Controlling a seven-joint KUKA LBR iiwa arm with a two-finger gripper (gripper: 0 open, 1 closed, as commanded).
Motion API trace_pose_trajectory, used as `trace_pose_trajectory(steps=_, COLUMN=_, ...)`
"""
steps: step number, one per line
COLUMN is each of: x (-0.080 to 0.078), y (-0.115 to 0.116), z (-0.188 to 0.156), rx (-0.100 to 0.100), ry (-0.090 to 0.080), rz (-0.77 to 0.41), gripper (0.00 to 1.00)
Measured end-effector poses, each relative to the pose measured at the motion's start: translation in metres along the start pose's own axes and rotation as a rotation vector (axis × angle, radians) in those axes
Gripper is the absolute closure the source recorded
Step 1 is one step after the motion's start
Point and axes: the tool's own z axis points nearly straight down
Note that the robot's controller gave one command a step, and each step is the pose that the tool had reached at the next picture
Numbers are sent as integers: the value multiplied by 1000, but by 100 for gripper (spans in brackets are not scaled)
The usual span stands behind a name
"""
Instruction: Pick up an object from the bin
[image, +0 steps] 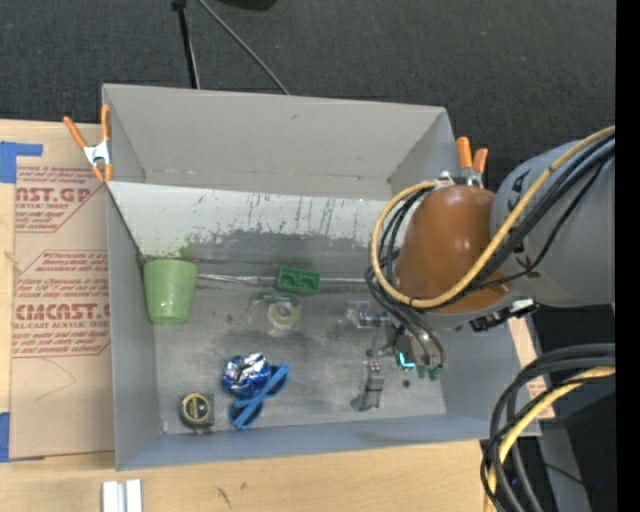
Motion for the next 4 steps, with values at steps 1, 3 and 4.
trace_pose_trajectory(steps=1, x=-50, y=40, z=-19, rx=0, ry=-14, rz=-95, gripper=0)
trace_pose_trajectory(steps=3, x=-103, y=26, z=-24, rx=-1, ry=-14, rz=-350, gripper=0)
trace_pose_trajectory(steps=4, x=-46, y=34, z=10, rx=0, ry=-3, rz=-414, gripper=0)
